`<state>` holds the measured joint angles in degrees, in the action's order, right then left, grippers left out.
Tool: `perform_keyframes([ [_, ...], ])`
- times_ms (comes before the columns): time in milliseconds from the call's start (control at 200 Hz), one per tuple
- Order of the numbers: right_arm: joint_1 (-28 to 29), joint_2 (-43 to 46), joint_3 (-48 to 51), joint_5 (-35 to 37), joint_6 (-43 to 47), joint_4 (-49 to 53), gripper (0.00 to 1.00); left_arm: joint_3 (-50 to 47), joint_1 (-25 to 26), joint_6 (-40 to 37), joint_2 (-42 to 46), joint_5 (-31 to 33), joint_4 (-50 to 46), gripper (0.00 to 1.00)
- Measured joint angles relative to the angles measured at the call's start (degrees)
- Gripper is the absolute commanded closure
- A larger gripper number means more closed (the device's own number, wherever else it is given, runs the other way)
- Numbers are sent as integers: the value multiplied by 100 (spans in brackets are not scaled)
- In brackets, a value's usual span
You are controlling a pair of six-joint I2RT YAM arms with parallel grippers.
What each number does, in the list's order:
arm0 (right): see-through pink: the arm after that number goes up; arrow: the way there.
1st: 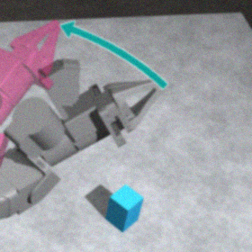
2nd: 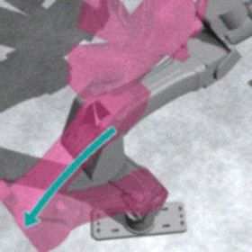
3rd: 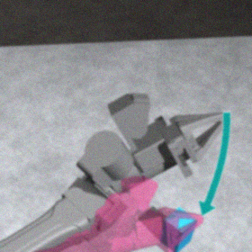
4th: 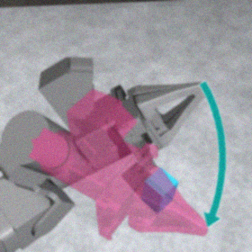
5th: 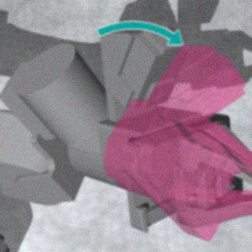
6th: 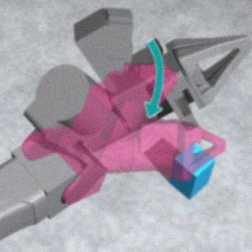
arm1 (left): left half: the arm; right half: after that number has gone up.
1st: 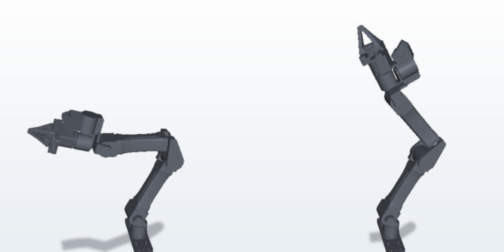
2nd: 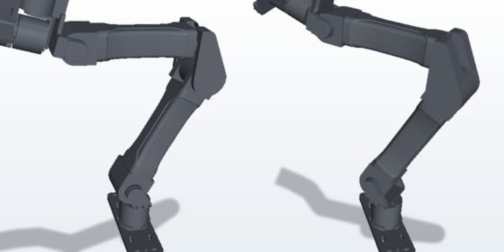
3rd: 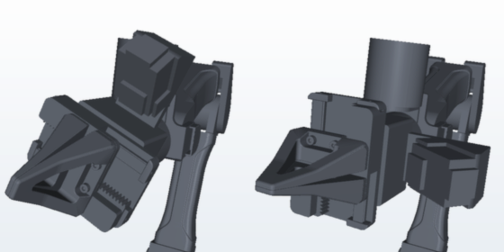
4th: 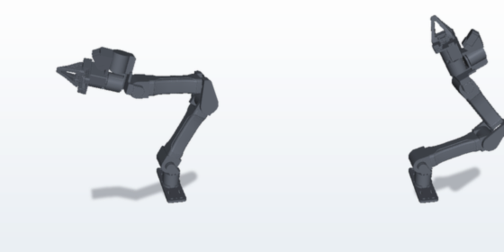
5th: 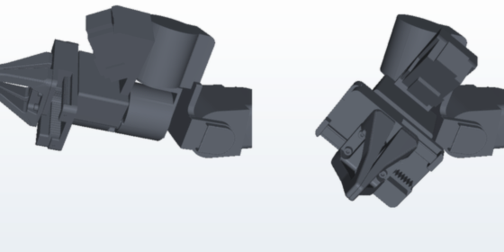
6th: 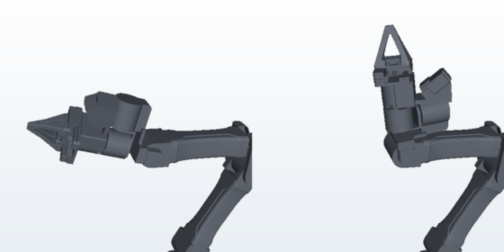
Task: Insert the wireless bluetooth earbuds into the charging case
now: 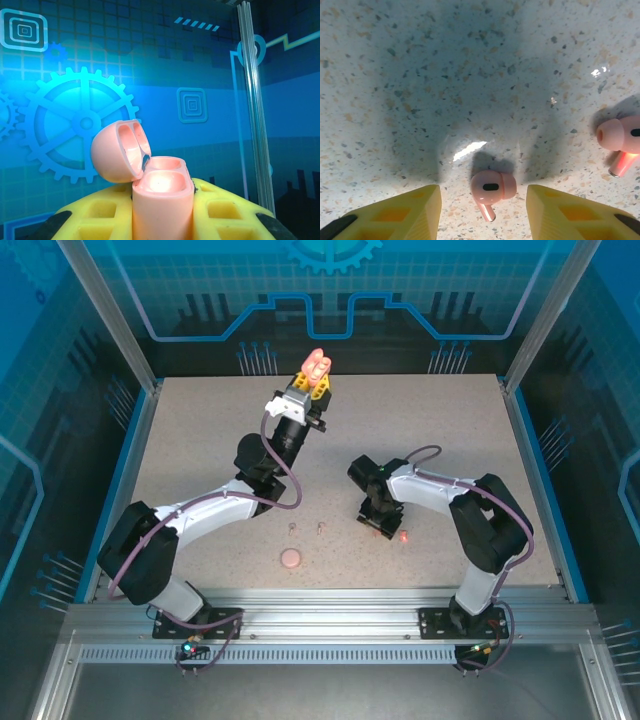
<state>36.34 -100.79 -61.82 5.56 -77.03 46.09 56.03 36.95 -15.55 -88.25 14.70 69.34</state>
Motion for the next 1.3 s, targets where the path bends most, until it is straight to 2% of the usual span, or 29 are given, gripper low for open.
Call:
perform_keyframes([
  [480,0,-37,129,2,13,-140,59,-103,-33,59,-2,-61,2,100],
  [1000,-2,-85,63,70,273,-98,59,-105,-42,61,-2,-138,2,100],
  [1301,-7,-85,74,66,341,-184,65,-105,-42,76,-50,-173,-2,100],
])
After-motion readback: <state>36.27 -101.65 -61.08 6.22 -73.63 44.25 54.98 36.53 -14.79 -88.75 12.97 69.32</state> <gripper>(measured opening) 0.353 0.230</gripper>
